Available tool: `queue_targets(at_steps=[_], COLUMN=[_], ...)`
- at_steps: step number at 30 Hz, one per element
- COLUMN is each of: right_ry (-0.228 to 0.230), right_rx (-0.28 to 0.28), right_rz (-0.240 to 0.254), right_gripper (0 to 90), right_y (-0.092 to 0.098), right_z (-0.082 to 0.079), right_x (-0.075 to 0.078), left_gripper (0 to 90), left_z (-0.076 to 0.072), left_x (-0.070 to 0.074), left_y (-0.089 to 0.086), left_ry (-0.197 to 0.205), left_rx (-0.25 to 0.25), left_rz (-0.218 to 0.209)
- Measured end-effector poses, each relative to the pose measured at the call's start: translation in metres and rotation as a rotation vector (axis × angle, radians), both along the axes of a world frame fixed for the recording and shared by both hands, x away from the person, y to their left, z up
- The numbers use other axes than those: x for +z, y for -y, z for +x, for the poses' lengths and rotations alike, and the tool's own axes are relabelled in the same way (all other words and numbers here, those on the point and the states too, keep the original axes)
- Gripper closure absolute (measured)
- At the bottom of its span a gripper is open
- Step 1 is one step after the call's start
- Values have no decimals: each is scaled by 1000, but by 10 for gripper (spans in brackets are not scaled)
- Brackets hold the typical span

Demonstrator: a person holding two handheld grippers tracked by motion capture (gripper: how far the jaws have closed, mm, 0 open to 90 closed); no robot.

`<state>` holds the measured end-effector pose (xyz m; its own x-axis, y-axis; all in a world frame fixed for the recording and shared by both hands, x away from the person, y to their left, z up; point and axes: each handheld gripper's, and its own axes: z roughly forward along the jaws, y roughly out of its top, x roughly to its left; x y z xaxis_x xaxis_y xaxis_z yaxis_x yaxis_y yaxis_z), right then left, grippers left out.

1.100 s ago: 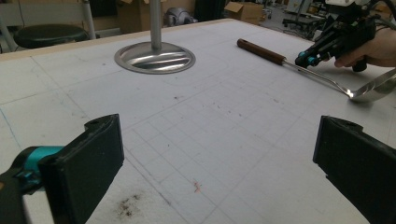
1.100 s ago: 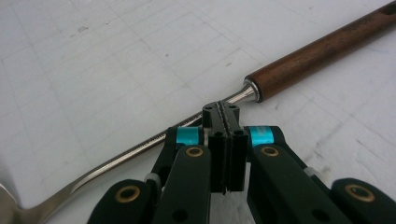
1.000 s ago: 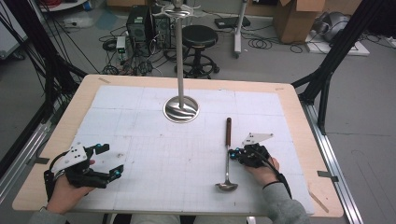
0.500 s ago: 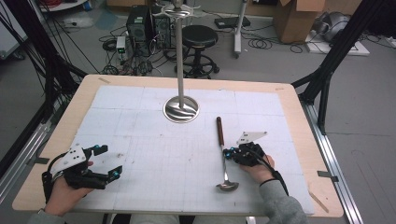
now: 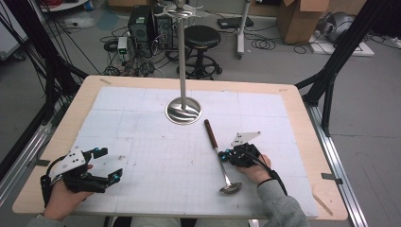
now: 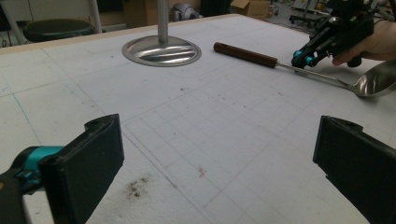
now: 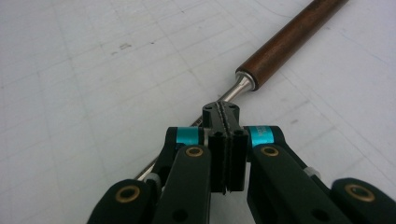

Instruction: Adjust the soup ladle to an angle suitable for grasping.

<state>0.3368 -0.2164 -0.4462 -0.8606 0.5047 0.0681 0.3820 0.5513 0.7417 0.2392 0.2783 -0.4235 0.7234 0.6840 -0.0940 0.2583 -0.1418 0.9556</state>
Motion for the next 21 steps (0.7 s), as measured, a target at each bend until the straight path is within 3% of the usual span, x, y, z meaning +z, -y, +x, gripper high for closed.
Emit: queue_targets(at_steps=[16,21], right_ry=[-23,-30], right_rx=[110,116], right_rz=[-22,-18], right_gripper=[900,900], right_y=[-26,-32], right_z=[2,2], right_x=[3,3], left_gripper=[24,24], left_z=[-1,-1], left_x=[-1,-1], left_y=[-1,-1], left_ry=[-4,-6], left_rx=[2,4], left_rz=[4,7])
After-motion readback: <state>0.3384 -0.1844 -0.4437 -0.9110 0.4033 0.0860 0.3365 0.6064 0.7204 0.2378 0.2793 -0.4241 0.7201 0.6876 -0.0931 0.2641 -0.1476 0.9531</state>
